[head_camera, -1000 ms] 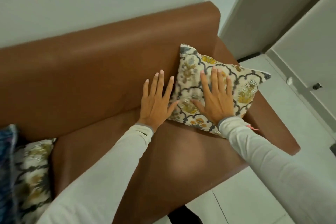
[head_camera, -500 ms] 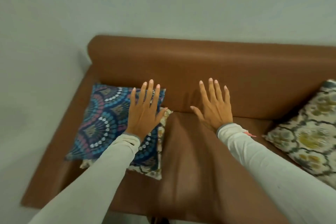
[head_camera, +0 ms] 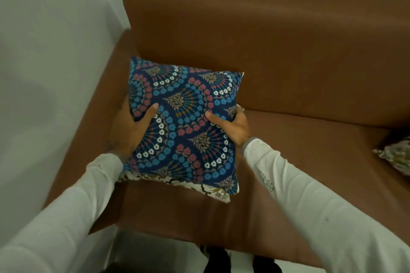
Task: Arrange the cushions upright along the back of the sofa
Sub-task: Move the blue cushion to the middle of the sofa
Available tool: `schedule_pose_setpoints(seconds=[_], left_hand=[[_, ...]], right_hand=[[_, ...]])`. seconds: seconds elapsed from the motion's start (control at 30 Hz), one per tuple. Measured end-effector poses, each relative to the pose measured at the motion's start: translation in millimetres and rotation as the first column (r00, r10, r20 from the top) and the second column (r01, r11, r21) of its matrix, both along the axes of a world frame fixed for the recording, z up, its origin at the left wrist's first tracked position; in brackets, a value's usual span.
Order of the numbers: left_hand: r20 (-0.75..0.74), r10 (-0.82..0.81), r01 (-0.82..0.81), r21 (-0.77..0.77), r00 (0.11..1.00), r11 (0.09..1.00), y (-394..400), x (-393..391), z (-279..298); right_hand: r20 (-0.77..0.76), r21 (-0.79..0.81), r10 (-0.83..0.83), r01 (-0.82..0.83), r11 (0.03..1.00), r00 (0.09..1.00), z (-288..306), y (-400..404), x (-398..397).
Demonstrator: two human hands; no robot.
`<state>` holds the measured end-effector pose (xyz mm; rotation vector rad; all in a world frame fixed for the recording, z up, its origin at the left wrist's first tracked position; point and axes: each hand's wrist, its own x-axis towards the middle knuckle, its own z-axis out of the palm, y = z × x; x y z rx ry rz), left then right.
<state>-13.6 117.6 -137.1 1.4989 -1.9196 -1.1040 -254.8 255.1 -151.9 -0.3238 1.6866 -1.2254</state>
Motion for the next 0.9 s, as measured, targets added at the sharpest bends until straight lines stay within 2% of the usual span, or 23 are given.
schedule_pose_setpoints(seconds=[0.1,0.23,0.33,0.47,0.63,0.7,0.83,0.9], left_hand=[[-0.081,-0.035,0.025,-0.125,0.996,0.992,33,-18,4],[-0.145,-0.199,0.182,-0.123,0.969,0.976,89,-76,4],[-0.121,-0.334,0.324,-0.095,0.935,0.941,130,-135,-10],[-0.091,-0.414,0.411,-0.050,0.906,0.910,182,-215,-42],[-0.014,-0.475,0.476,0.034,0.880,0.879,216,-274,-92],[0.020,-0.471,0.471,0.023,0.882,0.882,222,-282,-104],[0.094,-0.470,0.472,-0.006,0.878,0.881,224,-284,-112],[0.196,-0.469,0.489,-0.069,0.861,0.869,223,-275,-111]], right_hand=[[-0.129,-0.083,-0.083,0.073,0.994,0.988,1,39,-13],[-0.320,-0.147,-0.180,0.139,0.979,0.930,18,118,-66],[-0.455,-0.170,-0.218,0.156,0.973,0.864,22,172,-121],[-0.554,-0.159,-0.235,0.175,0.972,0.798,-3,231,-189],[-0.603,-0.092,-0.145,0.113,0.989,0.784,-47,268,-246],[-0.618,-0.054,-0.098,0.082,0.995,0.780,-59,270,-256],[-0.726,0.022,-0.011,0.040,0.999,0.688,-65,266,-260],[-0.757,0.050,0.001,0.057,0.997,0.653,-61,262,-250]])
